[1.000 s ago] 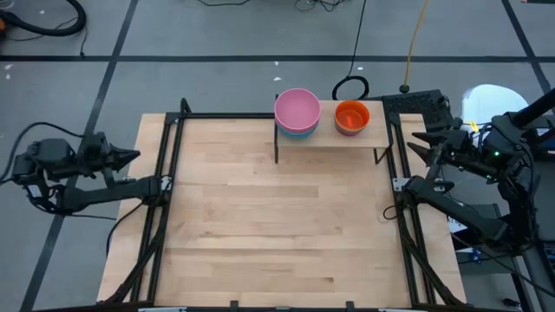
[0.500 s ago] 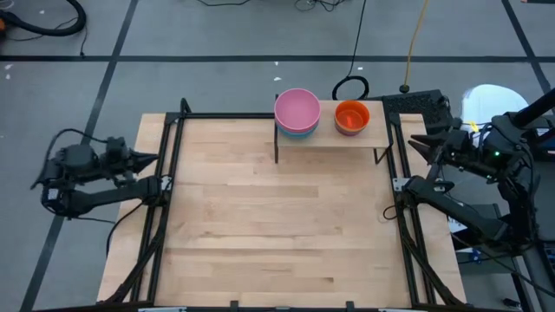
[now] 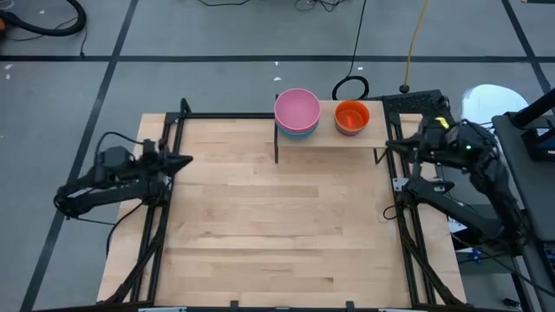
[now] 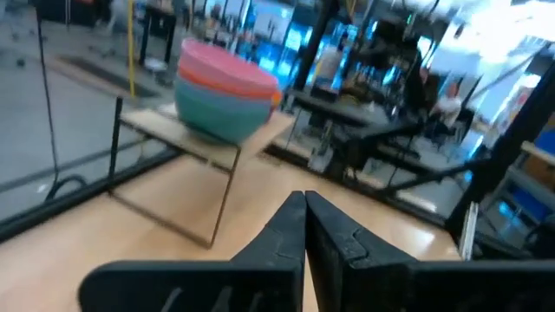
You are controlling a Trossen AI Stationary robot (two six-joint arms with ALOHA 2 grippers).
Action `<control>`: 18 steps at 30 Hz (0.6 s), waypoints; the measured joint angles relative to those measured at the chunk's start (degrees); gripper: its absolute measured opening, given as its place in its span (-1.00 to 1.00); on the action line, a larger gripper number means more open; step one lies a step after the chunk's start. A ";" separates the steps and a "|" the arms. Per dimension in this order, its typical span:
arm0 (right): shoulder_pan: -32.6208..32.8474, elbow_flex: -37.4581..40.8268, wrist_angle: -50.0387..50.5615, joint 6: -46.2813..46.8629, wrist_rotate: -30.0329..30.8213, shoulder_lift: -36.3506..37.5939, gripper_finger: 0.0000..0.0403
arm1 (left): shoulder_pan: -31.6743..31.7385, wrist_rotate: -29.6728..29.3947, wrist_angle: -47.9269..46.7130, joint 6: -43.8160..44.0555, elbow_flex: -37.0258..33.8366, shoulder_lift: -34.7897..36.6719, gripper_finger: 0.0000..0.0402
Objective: Place and stack bowls onto a shelf
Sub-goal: Return to Home Position
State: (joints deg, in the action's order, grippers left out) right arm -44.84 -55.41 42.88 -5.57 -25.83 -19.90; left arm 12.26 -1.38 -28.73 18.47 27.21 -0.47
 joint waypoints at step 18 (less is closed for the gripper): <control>-0.02 21.50 -26.75 -2.96 -11.69 0.00 -1.00 | -0.01 0.39 17.27 -2.26 -15.79 0.00 -0.97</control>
State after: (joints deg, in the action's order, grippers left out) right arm -44.86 -33.91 16.12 -8.53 -37.51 -19.90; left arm 12.25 -0.99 -11.46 16.21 11.42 -0.47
